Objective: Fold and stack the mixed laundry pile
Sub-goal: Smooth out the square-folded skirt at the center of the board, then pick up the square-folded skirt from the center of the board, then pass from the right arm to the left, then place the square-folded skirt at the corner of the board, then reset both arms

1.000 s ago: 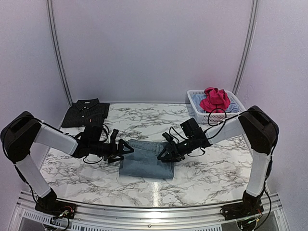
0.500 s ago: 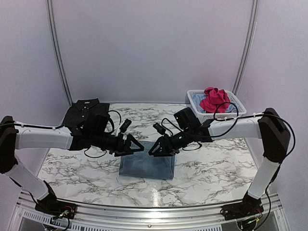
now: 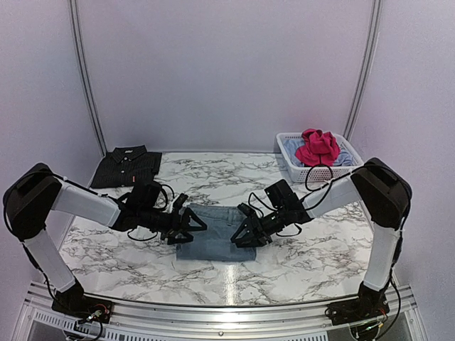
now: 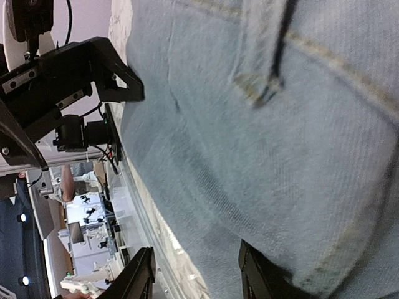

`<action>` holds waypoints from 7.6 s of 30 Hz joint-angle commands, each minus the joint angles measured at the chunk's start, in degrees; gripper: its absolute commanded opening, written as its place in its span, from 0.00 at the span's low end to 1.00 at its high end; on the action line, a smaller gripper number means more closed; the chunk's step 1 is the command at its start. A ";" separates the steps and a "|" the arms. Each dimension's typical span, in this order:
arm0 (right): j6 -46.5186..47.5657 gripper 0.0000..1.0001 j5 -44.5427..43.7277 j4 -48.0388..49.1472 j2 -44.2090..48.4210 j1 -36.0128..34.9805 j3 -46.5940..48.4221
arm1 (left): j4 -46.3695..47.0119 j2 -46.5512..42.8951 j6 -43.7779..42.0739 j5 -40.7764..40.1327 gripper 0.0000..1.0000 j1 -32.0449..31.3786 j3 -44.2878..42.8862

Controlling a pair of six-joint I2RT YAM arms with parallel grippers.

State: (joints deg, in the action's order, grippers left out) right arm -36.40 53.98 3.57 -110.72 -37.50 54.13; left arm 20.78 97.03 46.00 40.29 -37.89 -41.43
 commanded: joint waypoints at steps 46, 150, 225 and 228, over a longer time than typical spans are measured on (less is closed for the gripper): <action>43.57 0.00 -63.73 -37.55 -20.28 -32.38 42.65 | -24.63 -23.47 4.75 -23.90 0.99 21.83 11.81; 31.92 0.85 -49.70 -17.81 22.24 -19.06 11.85 | -61.63 26.89 -50.13 -45.99 0.00 19.69 -85.48; 28.60 0.99 -58.38 -26.44 33.80 5.76 24.01 | -54.69 -1.57 -38.73 -38.73 0.99 33.12 -64.90; 26.21 0.99 -56.94 -29.89 37.07 8.76 21.42 | -56.25 -5.42 -36.92 -38.43 0.99 28.66 -59.52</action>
State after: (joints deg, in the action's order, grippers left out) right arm -6.15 -3.53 -21.93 -77.38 -32.08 76.05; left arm -32.45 94.48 8.19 1.54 -5.52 -106.96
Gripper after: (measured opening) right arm 0.986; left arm 0.989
